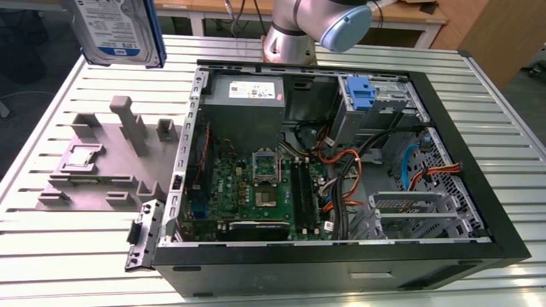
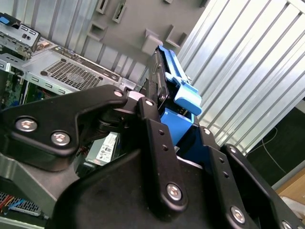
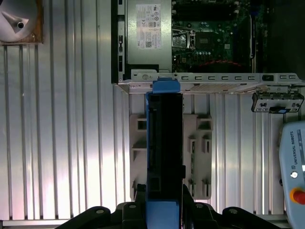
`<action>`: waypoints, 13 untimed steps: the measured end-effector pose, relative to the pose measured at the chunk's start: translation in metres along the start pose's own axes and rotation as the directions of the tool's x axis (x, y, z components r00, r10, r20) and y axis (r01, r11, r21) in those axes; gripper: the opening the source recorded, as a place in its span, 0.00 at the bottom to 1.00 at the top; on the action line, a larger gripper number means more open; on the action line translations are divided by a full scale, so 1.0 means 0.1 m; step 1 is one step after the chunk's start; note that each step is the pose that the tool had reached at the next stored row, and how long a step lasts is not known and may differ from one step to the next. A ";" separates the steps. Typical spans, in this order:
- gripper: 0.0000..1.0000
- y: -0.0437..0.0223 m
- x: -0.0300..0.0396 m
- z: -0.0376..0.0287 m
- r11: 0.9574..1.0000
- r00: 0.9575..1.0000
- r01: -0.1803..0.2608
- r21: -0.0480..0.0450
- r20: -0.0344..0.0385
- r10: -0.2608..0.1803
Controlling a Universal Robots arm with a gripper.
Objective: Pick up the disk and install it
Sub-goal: 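Pick up the disk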
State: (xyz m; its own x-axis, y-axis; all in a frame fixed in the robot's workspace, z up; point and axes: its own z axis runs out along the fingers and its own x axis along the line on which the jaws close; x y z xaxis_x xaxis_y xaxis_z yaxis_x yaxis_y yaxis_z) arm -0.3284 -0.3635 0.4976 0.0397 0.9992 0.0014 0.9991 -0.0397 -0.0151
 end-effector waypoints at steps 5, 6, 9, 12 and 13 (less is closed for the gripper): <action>0.37 0.030 0.001 0.000 1.000 1.000 0.000 0.000 0.000 0.000; 0.37 0.036 0.001 0.000 1.000 1.000 0.000 0.000 0.000 0.000; 0.37 0.059 0.002 -0.001 1.000 1.000 0.000 0.000 0.000 0.000; 0.37 0.085 0.003 -0.001 1.000 1.000 0.000 0.000 0.000 0.000; 0.37 0.091 0.004 -0.001 1.000 1.000 0.000 0.000 0.000 0.000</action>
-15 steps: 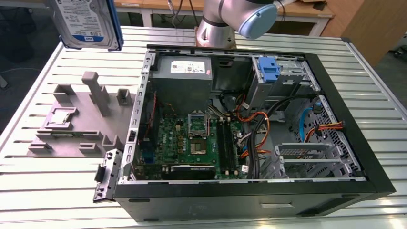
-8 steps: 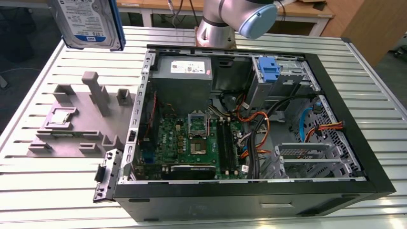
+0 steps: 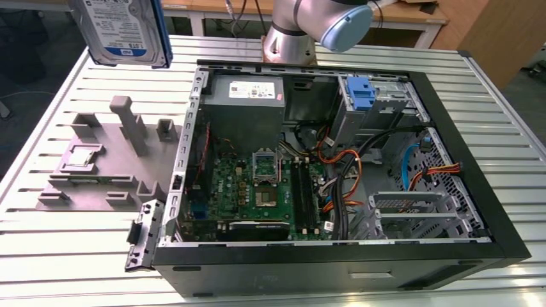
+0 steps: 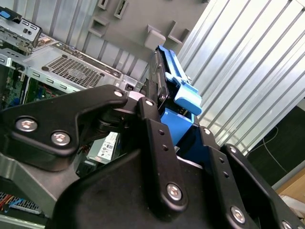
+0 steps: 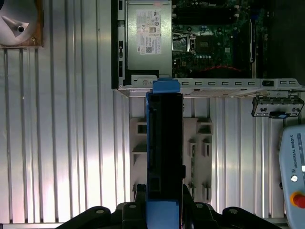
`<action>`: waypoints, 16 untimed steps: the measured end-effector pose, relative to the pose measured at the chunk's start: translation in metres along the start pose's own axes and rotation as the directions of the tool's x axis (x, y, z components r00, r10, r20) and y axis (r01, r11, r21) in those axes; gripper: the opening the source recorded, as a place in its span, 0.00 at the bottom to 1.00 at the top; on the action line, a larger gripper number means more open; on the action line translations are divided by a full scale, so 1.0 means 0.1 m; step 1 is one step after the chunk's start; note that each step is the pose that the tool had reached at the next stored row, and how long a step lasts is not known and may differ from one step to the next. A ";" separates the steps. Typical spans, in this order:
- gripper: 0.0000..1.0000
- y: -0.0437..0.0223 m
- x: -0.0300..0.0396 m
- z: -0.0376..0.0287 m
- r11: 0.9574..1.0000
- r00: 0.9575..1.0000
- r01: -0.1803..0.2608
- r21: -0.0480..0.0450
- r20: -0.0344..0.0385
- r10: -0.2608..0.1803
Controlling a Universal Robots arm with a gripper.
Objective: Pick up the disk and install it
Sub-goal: 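Pick up the disk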
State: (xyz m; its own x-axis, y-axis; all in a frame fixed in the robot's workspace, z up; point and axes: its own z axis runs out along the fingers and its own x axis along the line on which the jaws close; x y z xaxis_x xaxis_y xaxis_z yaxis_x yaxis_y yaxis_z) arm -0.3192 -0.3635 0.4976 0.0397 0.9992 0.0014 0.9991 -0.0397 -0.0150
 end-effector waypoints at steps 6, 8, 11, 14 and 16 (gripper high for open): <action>0.37 0.013 0.000 0.000 1.000 1.000 0.000 0.000 0.000 0.000; 0.37 0.014 0.000 0.000 1.000 1.000 0.000 0.000 0.000 0.000; 0.37 0.015 0.001 0.000 1.000 1.000 0.000 0.000 0.000 0.000; 0.37 0.029 0.001 -0.001 1.000 1.000 0.000 0.000 0.000 0.000; 0.37 0.048 0.002 -0.001 1.000 1.000 0.000 0.000 0.000 0.000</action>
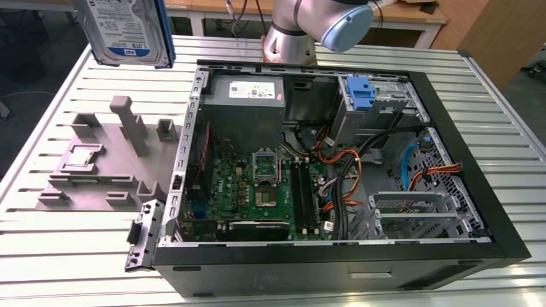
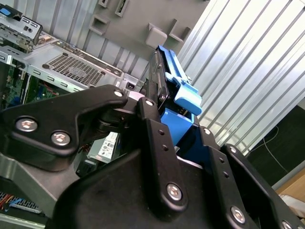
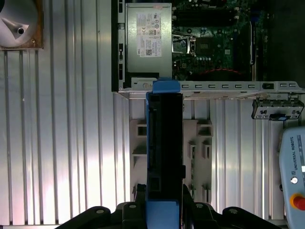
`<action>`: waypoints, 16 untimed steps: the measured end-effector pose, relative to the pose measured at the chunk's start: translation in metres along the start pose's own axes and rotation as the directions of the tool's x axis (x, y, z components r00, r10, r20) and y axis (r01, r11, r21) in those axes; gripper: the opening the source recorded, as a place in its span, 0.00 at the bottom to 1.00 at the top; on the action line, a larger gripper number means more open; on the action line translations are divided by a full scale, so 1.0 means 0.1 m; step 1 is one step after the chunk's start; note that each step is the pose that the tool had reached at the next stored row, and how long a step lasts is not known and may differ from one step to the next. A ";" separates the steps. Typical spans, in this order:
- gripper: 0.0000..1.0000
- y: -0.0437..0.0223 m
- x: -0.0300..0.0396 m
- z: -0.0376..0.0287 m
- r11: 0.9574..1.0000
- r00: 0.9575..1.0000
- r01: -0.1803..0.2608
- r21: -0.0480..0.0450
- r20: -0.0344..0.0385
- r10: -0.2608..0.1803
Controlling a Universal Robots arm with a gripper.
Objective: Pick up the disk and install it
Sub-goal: 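Pick up the disk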
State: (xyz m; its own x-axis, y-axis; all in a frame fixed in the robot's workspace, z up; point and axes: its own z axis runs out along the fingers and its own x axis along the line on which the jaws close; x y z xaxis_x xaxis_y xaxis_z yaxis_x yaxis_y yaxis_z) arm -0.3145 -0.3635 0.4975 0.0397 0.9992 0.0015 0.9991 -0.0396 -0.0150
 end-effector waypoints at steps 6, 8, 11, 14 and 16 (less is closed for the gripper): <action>0.37 0.086 0.004 -0.001 1.000 1.000 0.000 0.000 0.000 0.000; 0.37 0.109 0.004 -0.002 1.000 1.000 0.000 0.000 0.000 0.000; 0.37 0.123 0.005 -0.002 1.000 1.000 0.000 0.000 0.000 0.000; 0.37 0.126 -0.003 -0.002 1.000 1.000 0.000 0.000 0.000 0.000; 0.37 0.127 -0.024 -0.001 1.000 1.000 0.000 0.000 0.000 0.000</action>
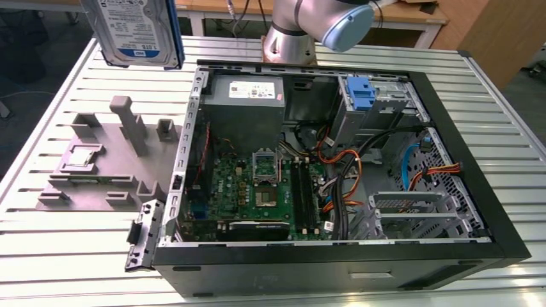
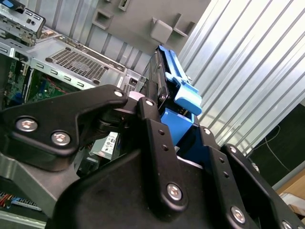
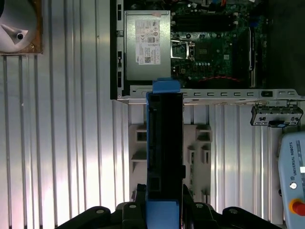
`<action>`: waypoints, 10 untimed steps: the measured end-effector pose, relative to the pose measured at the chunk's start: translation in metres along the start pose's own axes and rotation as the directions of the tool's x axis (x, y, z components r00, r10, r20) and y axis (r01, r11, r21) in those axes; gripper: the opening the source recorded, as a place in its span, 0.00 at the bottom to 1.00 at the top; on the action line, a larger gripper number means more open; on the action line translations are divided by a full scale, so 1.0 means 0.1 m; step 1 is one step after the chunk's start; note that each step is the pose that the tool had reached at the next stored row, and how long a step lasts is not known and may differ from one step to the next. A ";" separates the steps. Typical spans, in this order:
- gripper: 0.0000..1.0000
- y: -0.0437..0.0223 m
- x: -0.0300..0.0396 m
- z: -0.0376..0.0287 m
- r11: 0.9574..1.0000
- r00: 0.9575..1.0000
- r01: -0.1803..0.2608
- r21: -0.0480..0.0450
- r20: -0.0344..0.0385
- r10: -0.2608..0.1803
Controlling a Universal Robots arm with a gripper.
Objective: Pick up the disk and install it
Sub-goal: 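Pick up the disk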
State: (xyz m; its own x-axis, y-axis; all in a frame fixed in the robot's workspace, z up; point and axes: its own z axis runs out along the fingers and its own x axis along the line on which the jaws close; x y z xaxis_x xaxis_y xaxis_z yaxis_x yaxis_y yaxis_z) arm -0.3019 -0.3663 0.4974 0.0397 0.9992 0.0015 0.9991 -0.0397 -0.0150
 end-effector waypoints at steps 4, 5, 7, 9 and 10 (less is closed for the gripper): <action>0.37 0.003 -0.067 0.001 1.000 1.000 0.000 0.000 0.000 0.000; 0.37 0.004 -0.087 0.002 1.000 1.000 0.000 0.000 0.000 0.000; 0.37 0.005 -0.126 0.002 1.000 1.000 0.000 0.000 0.000 0.000; 0.37 0.007 -0.159 0.003 1.000 1.000 0.000 0.000 0.000 0.000; 0.37 0.009 -0.166 0.003 1.000 1.000 0.000 0.000 0.000 0.000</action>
State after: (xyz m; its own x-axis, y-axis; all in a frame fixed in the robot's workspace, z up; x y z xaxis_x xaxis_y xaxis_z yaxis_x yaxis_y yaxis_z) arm -0.3016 -0.3829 0.4971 0.0397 0.9992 0.0015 0.9991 -0.0397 -0.0149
